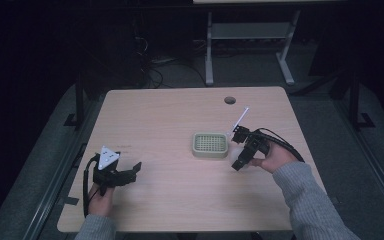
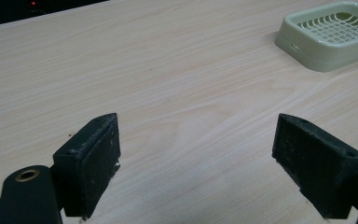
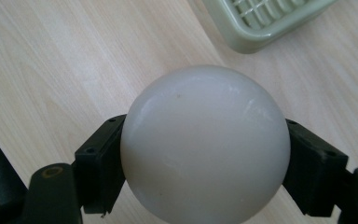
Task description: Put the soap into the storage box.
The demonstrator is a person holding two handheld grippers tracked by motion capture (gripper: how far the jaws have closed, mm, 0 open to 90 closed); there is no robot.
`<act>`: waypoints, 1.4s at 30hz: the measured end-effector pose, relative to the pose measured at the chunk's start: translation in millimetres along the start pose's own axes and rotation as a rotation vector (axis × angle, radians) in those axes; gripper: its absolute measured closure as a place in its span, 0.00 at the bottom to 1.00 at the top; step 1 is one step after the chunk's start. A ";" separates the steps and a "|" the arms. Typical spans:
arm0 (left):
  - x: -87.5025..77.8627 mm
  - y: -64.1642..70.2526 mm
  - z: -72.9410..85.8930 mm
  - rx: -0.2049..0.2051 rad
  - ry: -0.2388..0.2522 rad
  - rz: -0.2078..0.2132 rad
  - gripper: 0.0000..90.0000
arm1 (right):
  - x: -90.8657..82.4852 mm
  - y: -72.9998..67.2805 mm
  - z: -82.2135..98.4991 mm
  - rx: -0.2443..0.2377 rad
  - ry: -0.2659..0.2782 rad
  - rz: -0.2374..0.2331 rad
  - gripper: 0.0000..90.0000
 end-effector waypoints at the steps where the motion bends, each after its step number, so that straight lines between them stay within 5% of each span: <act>1: 0.0 0.0 0.0 0.000 0.000 0.000 0.16 | 0.0 0.0 0.0 0.000 0.000 0.000 0.26; 42: -1.1 -0.6 -0.4 -0.006 0.006 -0.002 0.16 | 0.9 7.2 -42.9 -0.028 -0.004 -0.027 0.26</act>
Point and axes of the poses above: each handheld gripper's, and its own axes: x roughly forward along the jaws, z roughly out of its underside, y roughly to its right, the point moved 1 cm from there along x, roughly forward along the jaws, and after that the axes turned 12 degrees about z, right-handed, at the moved point
